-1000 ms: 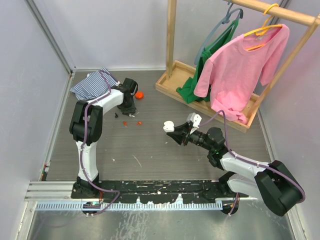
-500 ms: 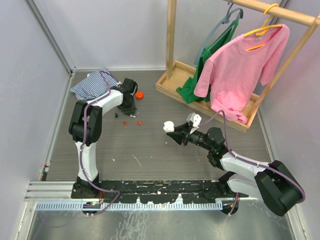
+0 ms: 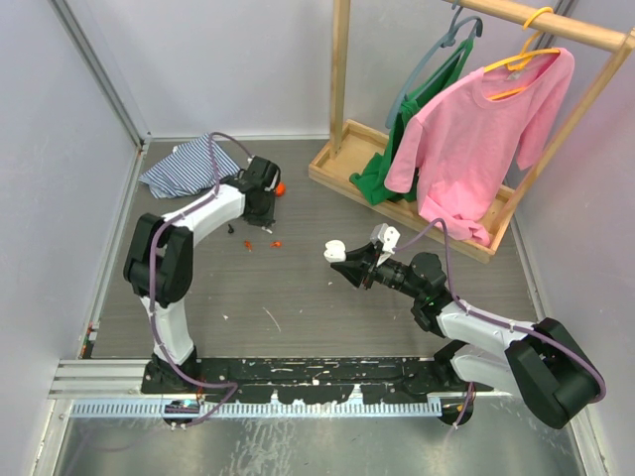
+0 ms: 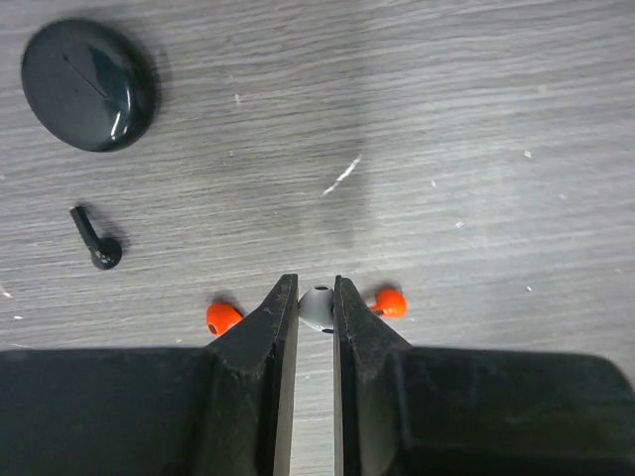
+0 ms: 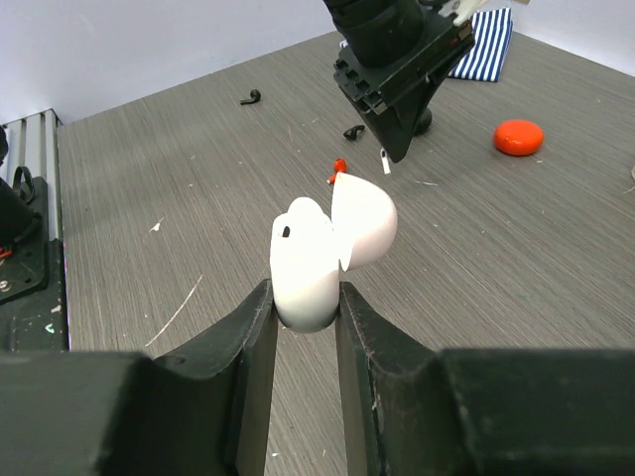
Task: Insert the wireless bluetooth earbuds into the charging case
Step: Pick up the earbud from the center of the board, then place the earbud in the charging case.
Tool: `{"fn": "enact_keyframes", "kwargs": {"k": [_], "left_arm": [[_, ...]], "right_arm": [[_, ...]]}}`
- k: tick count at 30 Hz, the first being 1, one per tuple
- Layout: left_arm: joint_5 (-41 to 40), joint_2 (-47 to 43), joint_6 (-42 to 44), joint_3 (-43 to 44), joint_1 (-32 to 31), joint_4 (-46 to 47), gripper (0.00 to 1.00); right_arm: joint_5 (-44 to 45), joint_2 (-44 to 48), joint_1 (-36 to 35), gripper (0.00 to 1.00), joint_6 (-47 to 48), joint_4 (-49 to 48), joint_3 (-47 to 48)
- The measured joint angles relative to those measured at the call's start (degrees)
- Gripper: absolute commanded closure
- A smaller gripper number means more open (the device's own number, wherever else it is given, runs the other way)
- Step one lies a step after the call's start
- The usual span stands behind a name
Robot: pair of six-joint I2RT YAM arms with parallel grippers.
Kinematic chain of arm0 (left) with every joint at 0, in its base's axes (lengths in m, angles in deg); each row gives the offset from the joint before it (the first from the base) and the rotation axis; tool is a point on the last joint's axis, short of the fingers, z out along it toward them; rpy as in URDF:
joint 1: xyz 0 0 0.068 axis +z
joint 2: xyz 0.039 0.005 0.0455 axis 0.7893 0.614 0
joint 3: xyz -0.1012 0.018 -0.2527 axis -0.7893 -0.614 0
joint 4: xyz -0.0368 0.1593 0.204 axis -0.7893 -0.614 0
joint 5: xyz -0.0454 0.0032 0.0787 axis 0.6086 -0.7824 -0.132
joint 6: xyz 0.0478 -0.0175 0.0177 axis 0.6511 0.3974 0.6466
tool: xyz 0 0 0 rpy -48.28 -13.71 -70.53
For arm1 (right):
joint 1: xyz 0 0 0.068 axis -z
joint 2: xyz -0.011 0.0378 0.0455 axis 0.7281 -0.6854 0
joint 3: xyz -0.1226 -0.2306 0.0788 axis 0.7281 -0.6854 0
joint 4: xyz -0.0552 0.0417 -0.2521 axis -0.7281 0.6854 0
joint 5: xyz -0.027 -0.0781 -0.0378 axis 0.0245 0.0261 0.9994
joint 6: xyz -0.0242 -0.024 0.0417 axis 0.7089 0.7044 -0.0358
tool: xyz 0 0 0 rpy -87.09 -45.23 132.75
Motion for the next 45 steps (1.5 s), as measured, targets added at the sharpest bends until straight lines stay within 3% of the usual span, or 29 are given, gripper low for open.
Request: {"fn": "enact_keyframes", "kwargs": {"k": [31,45], "left_arm": [[-11.8,-33.2,23.1,-14.2,-27.2,11.0,1.0],[-13.6,-37.3,31.2,-16.0,-39.3,16.2,1.0]], "right_arm": [[0.0,-0.4,0.0,0.99,-0.1,-0.4,0.0],[-0.1,-0.8,0.0,0.99,-0.5,-1.4,0.0]]}}
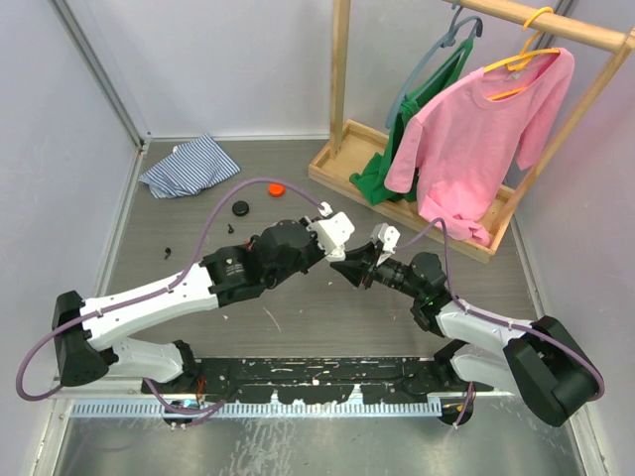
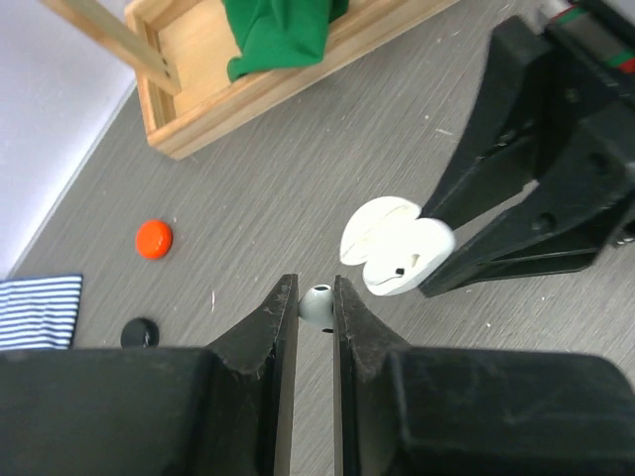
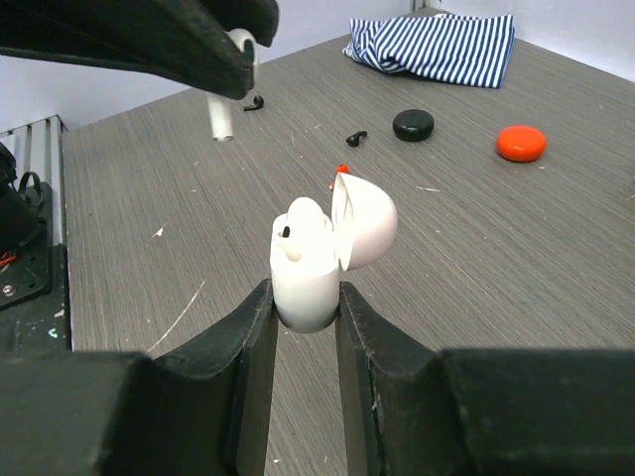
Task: Insert the wireless bluetooth earbuds into the charging case
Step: Place the earbud in the charging case.
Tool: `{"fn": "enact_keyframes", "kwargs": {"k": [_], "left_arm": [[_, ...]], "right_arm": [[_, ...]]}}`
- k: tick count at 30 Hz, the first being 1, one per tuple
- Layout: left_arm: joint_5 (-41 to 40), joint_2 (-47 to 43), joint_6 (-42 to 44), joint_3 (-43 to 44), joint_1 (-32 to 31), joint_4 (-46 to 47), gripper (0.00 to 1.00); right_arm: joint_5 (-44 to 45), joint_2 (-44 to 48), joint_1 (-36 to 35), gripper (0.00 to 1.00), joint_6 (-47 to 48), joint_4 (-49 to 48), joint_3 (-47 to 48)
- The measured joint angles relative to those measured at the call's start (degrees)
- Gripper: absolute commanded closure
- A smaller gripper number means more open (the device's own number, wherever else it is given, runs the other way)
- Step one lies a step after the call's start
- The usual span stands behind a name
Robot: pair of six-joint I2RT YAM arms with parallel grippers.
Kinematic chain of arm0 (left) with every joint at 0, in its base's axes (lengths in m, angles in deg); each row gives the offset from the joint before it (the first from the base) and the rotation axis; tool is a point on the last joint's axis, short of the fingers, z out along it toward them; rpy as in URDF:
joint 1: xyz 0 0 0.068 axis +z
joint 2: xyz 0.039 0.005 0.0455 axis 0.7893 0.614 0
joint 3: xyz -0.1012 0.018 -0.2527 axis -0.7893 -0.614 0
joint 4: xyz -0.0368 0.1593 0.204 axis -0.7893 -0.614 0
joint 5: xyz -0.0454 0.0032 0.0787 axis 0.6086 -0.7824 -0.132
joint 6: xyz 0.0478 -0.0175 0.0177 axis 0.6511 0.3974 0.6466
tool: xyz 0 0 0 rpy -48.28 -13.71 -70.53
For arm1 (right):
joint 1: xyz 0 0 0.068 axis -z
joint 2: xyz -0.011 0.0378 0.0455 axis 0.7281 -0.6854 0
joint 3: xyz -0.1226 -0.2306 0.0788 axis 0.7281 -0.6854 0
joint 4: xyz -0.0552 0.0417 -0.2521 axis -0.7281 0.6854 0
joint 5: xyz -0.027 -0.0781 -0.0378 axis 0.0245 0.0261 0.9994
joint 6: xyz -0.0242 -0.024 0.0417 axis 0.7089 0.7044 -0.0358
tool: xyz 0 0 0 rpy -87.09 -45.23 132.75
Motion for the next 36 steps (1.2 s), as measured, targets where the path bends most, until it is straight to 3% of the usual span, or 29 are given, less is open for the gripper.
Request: {"fn": "enact_keyframes", "kwargs": {"k": [10,36], "left_arm": [[-1.0,-0.6,2.9,-0.1,-3.8,2.4,1.0],[-4.5,3.7,6.2,-0.1,-5.6,5.2,1.0]], "right_arm": [[-1.2,-0.3,0.0,0.99,-1.5,-2.3,0.0],[-3.2,-0.4,0.0,0.99,-3.2,-5.1,0.0]]}}
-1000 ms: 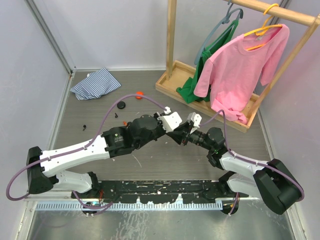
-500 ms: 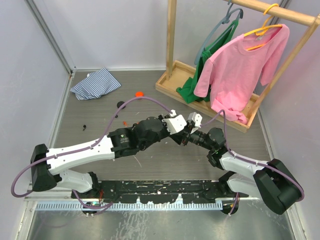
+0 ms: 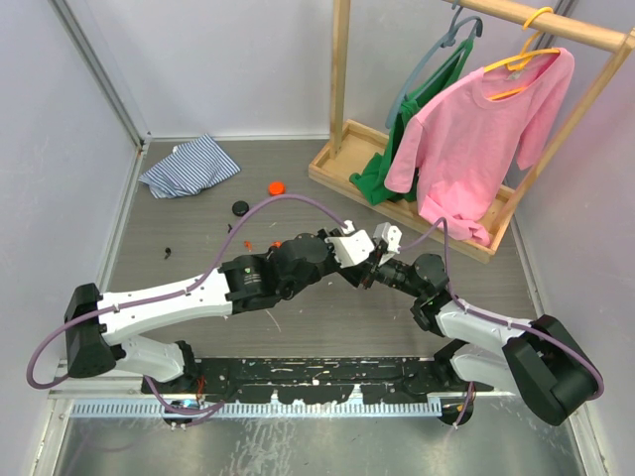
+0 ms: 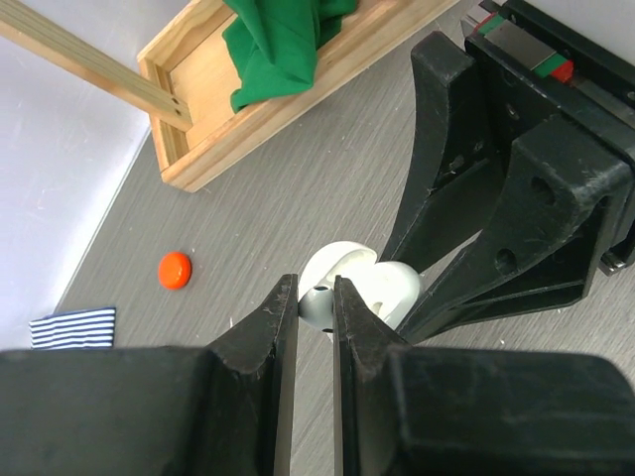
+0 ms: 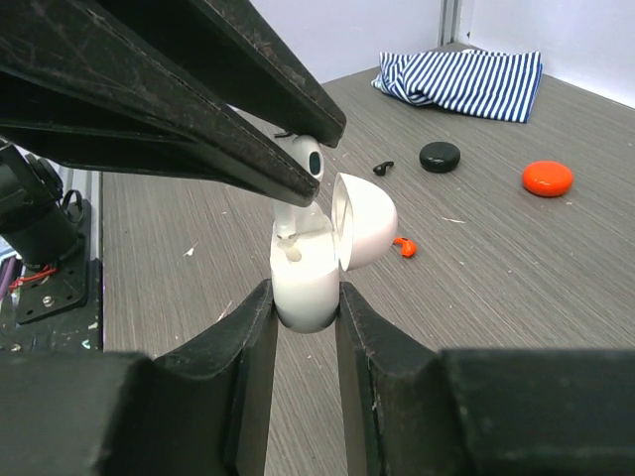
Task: Insert the wireless bluetooth earbuds into the charging case
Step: Place the earbud in the charging case.
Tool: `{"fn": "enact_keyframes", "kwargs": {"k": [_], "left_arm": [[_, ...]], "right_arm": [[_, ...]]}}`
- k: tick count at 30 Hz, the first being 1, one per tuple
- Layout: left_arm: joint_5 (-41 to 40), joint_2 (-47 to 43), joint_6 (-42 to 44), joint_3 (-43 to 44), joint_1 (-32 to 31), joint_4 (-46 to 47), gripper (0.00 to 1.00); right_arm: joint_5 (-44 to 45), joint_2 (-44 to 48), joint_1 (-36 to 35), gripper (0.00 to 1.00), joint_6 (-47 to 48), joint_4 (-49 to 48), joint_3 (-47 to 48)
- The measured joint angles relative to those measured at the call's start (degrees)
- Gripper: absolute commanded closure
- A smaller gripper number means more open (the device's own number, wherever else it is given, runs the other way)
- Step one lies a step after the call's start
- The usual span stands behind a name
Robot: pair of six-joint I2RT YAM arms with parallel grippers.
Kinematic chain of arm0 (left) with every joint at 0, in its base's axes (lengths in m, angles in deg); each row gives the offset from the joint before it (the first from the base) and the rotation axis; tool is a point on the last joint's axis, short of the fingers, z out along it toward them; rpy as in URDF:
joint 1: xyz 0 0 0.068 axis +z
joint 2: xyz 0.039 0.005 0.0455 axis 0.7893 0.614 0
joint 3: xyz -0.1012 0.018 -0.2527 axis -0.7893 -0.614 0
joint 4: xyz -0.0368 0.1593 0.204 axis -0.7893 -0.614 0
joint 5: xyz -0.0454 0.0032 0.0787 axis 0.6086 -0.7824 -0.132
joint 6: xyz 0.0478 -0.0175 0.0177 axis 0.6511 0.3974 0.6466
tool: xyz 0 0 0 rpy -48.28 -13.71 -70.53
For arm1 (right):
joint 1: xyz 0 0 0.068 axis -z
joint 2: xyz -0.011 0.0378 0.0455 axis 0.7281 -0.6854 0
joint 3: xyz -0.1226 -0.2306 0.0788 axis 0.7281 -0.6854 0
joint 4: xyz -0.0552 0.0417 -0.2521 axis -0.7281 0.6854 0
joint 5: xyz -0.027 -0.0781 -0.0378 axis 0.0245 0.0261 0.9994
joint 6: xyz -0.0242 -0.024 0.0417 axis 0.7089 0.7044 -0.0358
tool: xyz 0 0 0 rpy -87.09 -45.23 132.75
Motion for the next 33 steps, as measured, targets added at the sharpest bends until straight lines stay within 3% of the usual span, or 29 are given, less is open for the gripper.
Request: {"fn": "enact_keyframes", "kwargs": {"k": [20,33], "left_arm": [[-0.1,1.1,1.2,0.0,-0.5,0.3,0.99],[-0.1,1.7,1.6,0.0,-0.8,0.1,0.84]], "right_arm": [[-0.2,-0.4,0.0,0.99,-0.2,0.0,0.0],[-0.3,-0.4,0.0,0.99,-0.2,-0.1,0.0]]}}
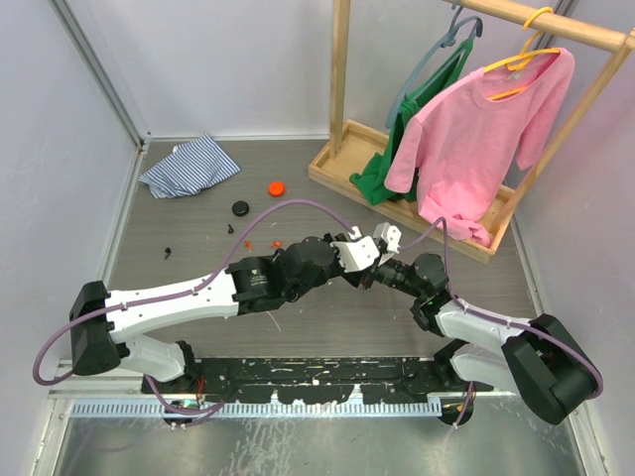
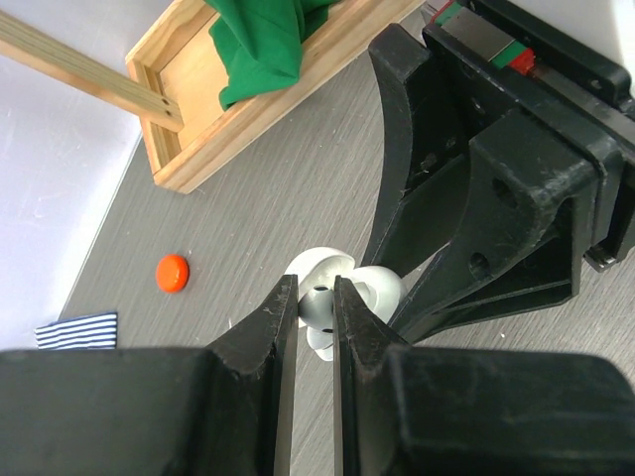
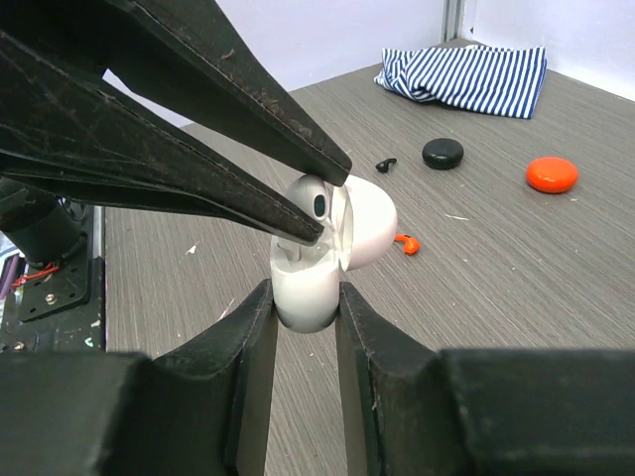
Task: Insert the wireless bluetooth earbuds into the charging case
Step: Place the earbud in the charging case.
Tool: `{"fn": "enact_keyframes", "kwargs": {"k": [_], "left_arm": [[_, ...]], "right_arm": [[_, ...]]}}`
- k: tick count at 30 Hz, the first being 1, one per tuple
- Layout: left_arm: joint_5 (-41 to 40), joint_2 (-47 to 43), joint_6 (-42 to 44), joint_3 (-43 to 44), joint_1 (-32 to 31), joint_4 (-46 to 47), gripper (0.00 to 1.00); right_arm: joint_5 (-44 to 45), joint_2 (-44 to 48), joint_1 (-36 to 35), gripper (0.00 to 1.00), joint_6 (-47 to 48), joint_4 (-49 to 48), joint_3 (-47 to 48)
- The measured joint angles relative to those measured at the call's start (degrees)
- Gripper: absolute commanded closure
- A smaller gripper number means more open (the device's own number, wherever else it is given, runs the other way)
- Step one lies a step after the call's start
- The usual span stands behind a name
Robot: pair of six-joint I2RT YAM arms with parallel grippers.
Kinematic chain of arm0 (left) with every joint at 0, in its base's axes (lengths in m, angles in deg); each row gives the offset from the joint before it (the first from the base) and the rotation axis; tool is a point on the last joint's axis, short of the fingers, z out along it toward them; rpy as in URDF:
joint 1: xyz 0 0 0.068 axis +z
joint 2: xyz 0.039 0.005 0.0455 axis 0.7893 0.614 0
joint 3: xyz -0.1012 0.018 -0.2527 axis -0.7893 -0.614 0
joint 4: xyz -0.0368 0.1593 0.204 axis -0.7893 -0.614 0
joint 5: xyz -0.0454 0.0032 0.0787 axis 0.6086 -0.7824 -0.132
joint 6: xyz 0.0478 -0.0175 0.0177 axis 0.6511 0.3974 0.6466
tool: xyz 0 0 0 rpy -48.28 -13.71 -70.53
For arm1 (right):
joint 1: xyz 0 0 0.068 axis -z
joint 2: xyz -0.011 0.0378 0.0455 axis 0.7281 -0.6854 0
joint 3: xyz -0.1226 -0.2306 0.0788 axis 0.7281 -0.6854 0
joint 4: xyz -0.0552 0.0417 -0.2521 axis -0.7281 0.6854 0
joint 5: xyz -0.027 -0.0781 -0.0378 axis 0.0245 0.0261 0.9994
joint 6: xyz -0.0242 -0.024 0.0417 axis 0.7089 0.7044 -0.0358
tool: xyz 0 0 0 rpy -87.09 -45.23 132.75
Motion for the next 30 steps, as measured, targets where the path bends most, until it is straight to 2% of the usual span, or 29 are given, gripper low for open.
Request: {"fn": "enact_keyframes", "kwargs": {"k": [20,30], "left_arm": [[1.1,-0.3,0.4,0.0,-0.2,0.1,0.72],[1.9,-2.6,-0.3,-0.6,-0.3,0.3,0.59]], "right_arm": [[0.0,0.0,0.0,0.99,-0.2,0.0,0.0],[0.0,0.0,0.0,0.99,-0.4,0.0,0.0]]}}
